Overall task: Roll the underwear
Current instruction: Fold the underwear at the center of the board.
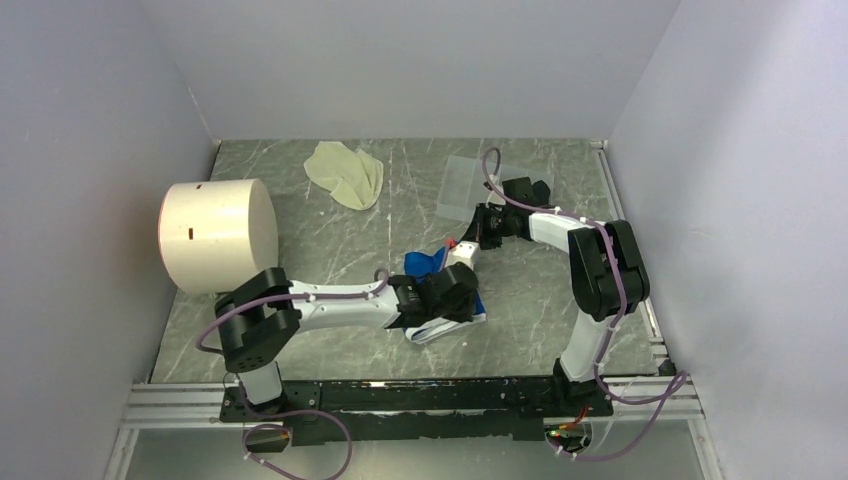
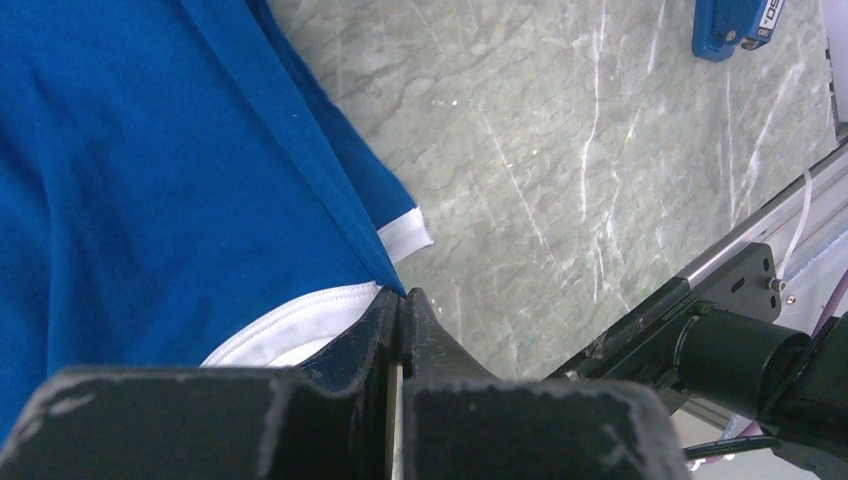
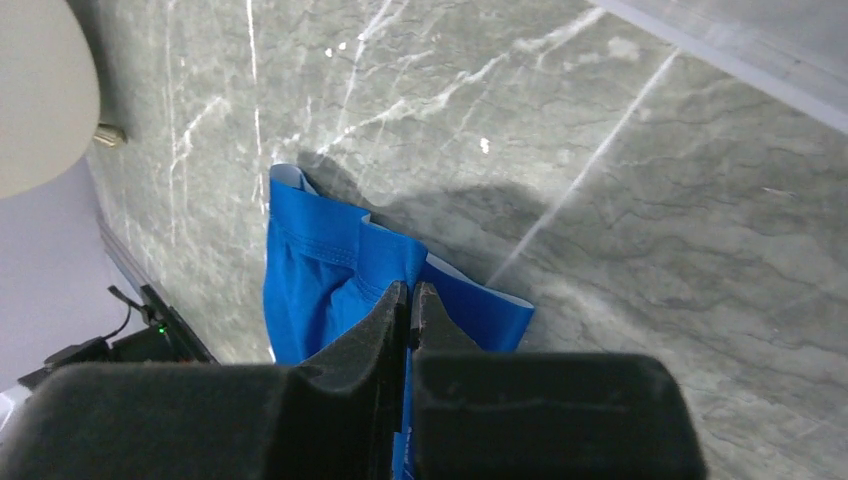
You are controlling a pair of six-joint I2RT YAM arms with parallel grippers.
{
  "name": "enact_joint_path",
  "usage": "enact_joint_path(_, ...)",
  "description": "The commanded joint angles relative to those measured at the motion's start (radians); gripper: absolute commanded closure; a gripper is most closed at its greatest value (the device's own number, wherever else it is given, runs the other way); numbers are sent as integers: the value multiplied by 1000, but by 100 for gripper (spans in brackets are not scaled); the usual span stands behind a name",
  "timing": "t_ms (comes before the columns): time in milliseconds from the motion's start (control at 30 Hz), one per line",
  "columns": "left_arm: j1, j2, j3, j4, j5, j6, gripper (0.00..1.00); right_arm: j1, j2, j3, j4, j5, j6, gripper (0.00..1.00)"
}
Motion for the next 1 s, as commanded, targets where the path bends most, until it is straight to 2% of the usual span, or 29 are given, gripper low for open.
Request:
enact_joint_path(0,-20,38,76,-10,33,-23,95,-12,-16,0,-2,62,-63,97)
enact_joint_path(167,-20,82,92,3,29,-25,93,-12,-9,12,-21,106,-77,95)
enact_joint_path(233,-20,102,103,2,30,-27,86,-12,-6,20,-33,106,-82,90)
enact_joint_path(267,-20,110,107,7,34,-26,82,-12,-9,21,-39,111,-84,88)
enact_joint_path(433,-20,70,47,154,87,6,44,-12,-70,42,-90,166,-95,70)
enact_joint_path(500,-20,5,-12,243,110,13,36,-12,-102,44,-112,187,-100,62)
enact_joint_path(567,-19,-63,-49,237,107,26,32,-11,-135,41,-139,210,-93,61)
enact_joint_path(700,-20,-222,-127,102,30,47,27,-11,-217,-30,-146,244,-54,60)
enact_joint_path(833,-16,-372,-265,-38,-98,13,21,-9,-318,-179,-113,236,-3,56)
enact_joint_path(967,-15,-502,-412,-44,-107,-43,18,-2,-416,-332,-98,222,15,52)
